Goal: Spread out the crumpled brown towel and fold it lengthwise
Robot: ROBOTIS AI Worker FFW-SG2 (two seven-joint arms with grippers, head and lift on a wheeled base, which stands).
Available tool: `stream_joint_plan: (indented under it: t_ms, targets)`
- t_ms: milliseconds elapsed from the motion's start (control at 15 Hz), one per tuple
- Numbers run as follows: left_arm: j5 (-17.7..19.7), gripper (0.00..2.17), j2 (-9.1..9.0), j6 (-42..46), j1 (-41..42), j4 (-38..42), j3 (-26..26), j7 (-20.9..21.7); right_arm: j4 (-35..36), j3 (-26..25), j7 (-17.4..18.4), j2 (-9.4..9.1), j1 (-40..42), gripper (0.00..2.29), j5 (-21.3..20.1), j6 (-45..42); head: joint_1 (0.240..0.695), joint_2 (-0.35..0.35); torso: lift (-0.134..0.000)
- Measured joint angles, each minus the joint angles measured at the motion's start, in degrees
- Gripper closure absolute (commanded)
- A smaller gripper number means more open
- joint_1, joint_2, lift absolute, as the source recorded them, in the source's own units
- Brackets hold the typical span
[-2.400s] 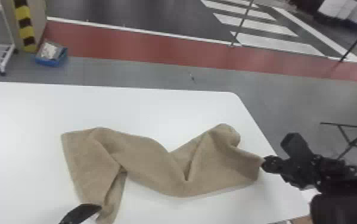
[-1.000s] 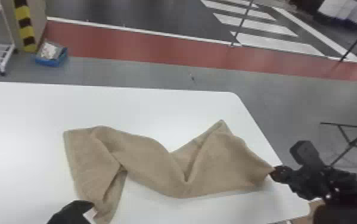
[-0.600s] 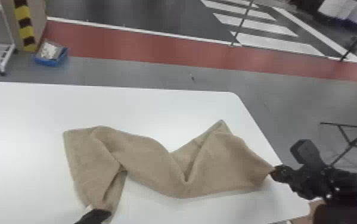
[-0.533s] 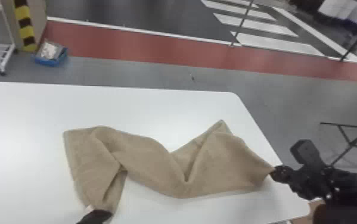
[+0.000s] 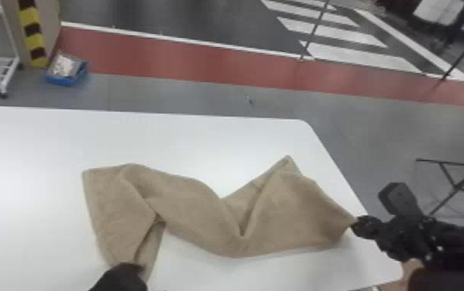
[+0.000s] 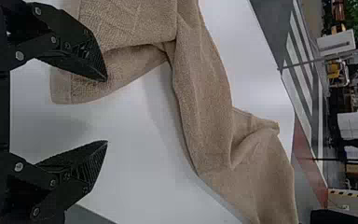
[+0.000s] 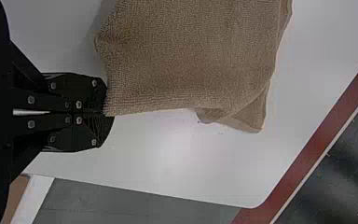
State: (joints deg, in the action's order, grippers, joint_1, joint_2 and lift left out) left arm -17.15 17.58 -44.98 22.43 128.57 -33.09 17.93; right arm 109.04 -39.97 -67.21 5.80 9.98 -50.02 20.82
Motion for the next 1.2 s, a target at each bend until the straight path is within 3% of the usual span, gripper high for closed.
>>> stream_joint_plan:
  t_ms: [733,800,867,933,1200]
  targets:
    - [0.4,0.73,-0.09,-1.2,0.4,-1.2,2.7,0.3,1.0,-0.2,0.0,-0.78,0.4,1.28,0.1,0.6,0.695,-0.35,-0.124]
    - [0.4,0.8,-0.09,-1.5,0.4,-1.2,2.9,0.3,1.0,-0.2,0.0,-0.85,0.4,1.28,0.1,0.6,0.695,-0.35,-0.124]
    - [0.4,1.33,-0.09,-1.7,0.4,-1.2,3.1,0.4,1.0,-0.2,0.0,-0.91,0.4,1.28,0.1,0.6,0.695,-0.35,-0.124]
    - [0.4,1.44,-0.09,-2.0,0.4,-1.1,3.4,0.4,1.2,-0.2,0.0,-0.98,0.4,1.28,0.2,0.6,0.695,-0.35,-0.124]
    - [0.9,1.44,-0.17,-2.3,0.7,-0.9,5.4,-0.2,2.0,-0.3,-0.1,-1.12,0.7,1.28,0.6,0.7,0.695,-0.35,-0.124]
